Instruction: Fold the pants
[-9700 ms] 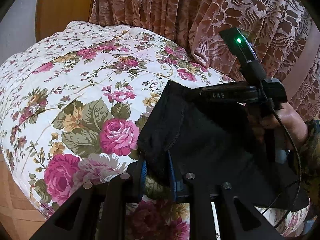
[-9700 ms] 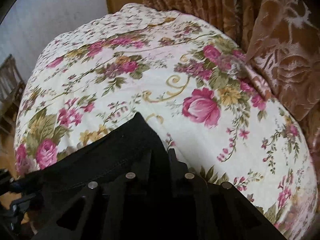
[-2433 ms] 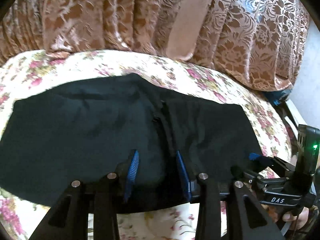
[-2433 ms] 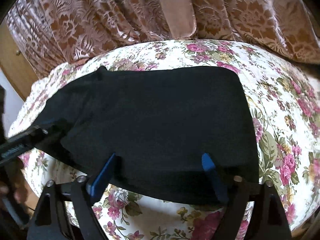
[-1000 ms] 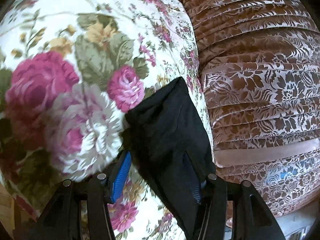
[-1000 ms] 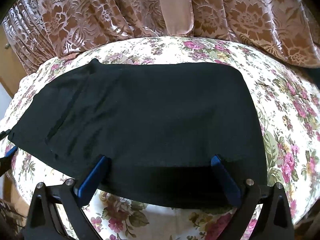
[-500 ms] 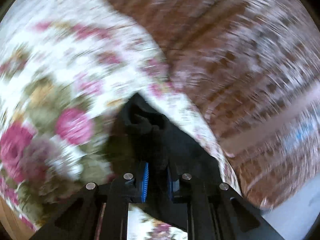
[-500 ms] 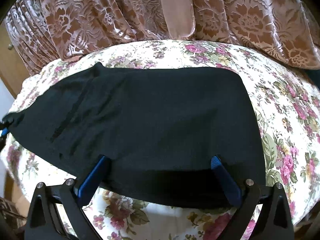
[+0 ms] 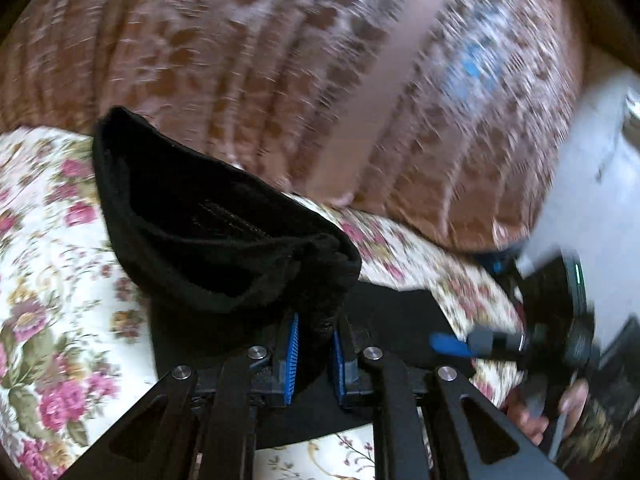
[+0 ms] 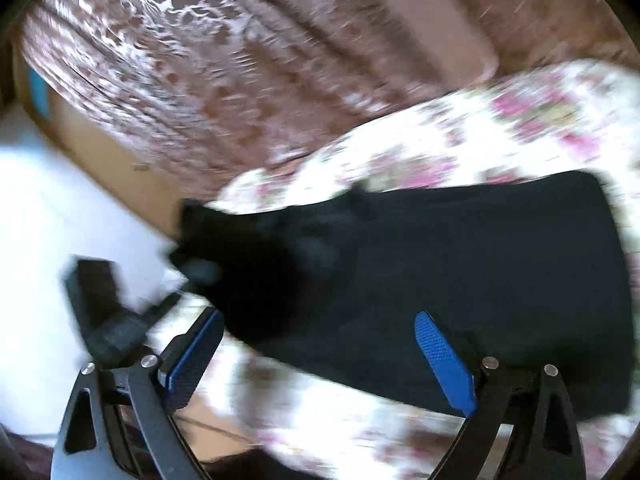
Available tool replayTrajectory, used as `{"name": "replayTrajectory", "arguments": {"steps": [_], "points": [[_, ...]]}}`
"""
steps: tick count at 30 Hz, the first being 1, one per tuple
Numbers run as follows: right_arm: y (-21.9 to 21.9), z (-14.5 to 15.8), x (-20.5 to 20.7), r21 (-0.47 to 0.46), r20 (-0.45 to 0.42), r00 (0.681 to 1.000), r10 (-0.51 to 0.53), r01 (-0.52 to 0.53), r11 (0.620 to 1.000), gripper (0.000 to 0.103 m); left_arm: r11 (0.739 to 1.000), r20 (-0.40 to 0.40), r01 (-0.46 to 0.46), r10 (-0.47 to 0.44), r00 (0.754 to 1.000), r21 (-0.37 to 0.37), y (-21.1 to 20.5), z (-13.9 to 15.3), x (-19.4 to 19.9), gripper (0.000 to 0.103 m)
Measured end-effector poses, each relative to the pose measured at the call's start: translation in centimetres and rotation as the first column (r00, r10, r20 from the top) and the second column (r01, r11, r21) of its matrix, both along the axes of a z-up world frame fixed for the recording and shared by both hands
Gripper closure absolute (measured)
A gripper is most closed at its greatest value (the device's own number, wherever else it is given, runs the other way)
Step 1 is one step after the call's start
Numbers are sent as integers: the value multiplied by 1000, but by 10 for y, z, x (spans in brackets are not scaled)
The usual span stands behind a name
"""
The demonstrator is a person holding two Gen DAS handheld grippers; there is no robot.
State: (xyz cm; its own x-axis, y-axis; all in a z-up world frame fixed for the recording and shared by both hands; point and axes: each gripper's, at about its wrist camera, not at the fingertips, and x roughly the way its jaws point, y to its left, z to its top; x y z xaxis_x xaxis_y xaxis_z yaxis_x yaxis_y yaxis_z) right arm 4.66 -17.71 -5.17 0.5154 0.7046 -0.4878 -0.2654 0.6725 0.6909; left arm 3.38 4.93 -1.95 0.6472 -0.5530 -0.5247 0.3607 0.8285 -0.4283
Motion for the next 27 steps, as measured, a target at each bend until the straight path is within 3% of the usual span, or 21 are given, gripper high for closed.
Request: {"name": "replayTrajectory", "arguments": {"steps": [2, 5, 9, 14, 15, 17, 19, 24, 26, 27], "points": [[14, -1, 15, 70, -30, 997, 67, -65, 995, 6, 998, 8, 46, -46, 999, 36, -17, -1, -3, 90], [41, 5, 38, 74, -25, 990, 140, -137, 988, 6, 989, 37, 100, -105, 994, 107, -36, -2, -14, 90], [75, 8, 66, -1, -45, 974, 221, -222, 975, 6, 978, 67, 131, -144, 987, 164, -46, -2, -23, 90], [93, 4, 75, -116, -73, 945, 317, -324, 939, 15, 971, 92, 138, -158, 983, 198, -47, -2, -25, 90], [95, 3, 72, -143, -72, 946, 316, -324, 935, 19, 969, 98, 144, -166, 981, 202, -48, -1, -25, 90], [96, -2, 73, -135, -86, 940, 330, -339, 931, 43, 964, 102, 154, -179, 979, 217, -52, -2, -25, 90], [95, -5, 74, -101, -90, 936, 340, -349, 932, 56, 958, 103, 155, -184, 978, 240, -56, -5, -26, 90], [83, -16, 79, 19, -115, 943, 313, -313, 950, 65, 973, 85, 150, -166, 982, 175, -46, -8, -26, 84], [75, -18, 80, 79, -123, 948, 293, -285, 955, 70, 980, 85, 147, -160, 983, 136, -39, -5, -31, 73], [70, -19, 82, 93, -122, 956, 268, -258, 962, 72, 983, 78, 154, -162, 984, 105, -33, -4, -35, 73]]}}
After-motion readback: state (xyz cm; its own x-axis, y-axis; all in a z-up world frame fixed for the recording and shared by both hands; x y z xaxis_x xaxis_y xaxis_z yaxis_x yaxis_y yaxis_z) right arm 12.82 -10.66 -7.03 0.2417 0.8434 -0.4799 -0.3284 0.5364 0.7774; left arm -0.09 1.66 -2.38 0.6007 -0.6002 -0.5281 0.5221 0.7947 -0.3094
